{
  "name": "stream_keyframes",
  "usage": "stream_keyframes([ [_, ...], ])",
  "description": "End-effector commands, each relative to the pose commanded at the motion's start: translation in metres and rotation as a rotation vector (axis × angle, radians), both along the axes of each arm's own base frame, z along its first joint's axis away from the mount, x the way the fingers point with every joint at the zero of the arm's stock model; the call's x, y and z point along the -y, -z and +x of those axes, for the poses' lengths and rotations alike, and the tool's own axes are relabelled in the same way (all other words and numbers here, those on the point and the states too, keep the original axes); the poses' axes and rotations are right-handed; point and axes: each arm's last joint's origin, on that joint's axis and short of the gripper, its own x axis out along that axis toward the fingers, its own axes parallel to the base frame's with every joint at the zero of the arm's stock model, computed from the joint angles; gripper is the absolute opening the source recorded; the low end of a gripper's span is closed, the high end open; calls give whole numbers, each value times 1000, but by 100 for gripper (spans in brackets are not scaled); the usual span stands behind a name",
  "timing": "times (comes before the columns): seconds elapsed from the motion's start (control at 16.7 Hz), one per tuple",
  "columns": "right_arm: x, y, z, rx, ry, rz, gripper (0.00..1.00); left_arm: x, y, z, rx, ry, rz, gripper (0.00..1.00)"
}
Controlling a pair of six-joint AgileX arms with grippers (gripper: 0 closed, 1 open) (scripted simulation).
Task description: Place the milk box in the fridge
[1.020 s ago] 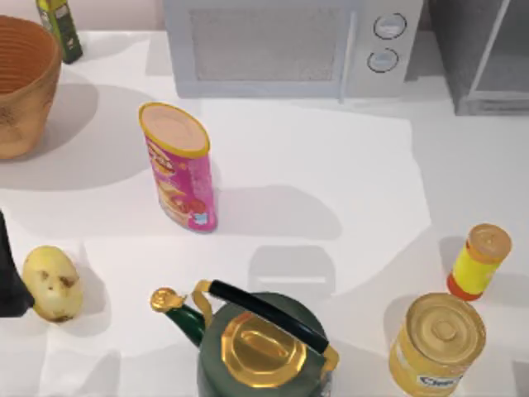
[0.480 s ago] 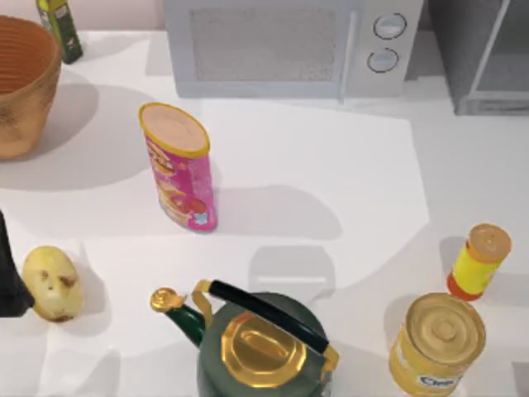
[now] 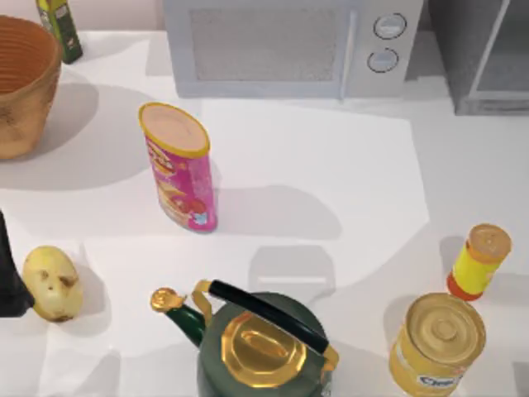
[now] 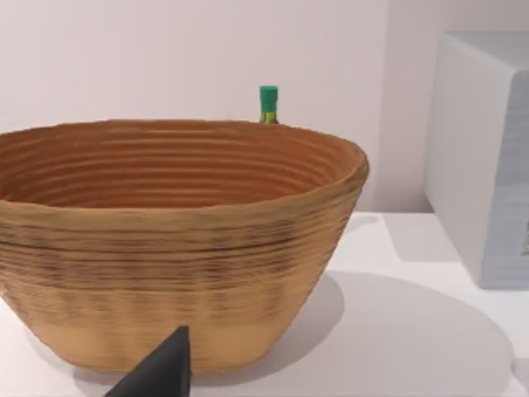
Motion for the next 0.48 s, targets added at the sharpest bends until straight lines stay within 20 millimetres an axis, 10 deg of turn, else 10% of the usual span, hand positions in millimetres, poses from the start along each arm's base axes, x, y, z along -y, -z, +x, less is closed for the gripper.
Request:
stream_keyframes([
  [0.12,0,0,0,0,0,0,98,0,0,0,0,0,0,100],
  [0.48,0,0,0,0,0,0,100,0,0,0,0,0,0,100],
])
